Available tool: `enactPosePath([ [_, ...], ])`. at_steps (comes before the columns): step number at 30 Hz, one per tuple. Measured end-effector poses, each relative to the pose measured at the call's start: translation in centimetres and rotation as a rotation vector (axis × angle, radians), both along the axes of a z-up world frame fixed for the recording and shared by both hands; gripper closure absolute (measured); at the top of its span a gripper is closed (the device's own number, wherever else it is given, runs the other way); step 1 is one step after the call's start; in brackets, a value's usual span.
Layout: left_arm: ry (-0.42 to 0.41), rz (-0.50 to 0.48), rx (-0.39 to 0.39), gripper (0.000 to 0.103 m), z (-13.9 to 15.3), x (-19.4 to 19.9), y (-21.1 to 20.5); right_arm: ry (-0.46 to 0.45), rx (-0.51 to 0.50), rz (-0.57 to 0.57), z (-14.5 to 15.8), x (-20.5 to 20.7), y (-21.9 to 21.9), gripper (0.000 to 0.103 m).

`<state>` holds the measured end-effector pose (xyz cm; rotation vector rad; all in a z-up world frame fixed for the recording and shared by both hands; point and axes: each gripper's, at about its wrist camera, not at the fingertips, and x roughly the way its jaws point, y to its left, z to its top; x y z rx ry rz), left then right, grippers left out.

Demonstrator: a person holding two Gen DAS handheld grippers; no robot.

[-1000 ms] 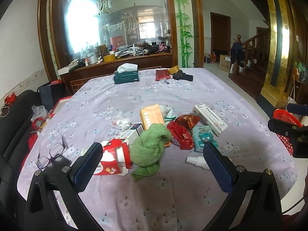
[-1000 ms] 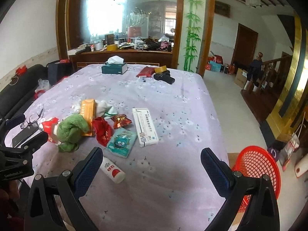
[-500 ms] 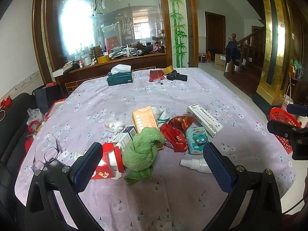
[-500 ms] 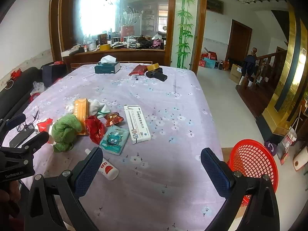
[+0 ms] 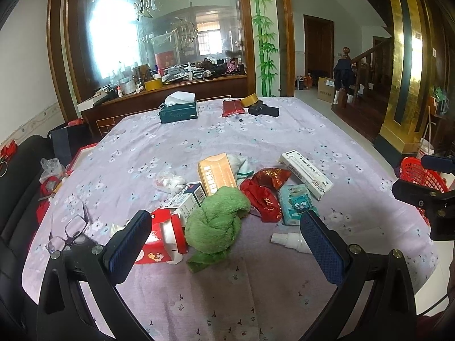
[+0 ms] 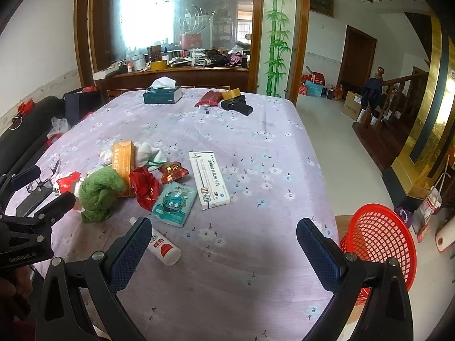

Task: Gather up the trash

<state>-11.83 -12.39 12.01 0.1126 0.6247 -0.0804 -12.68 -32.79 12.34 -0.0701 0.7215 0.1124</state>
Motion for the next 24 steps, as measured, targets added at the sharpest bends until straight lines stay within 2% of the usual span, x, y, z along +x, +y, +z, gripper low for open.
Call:
enactPosePath([
  [18,0.012,0.044,-0.008,0.000,-0.4,0.2,2.8,0.048,0.005,0.089,-1.1,1.2,2.7,0.001],
  [24,0.036,0.103,-0.043,0.000,-0.9,0.3,5.7,0.086,0.020,0.142,-1.9,1.8,4.2,0.010],
])
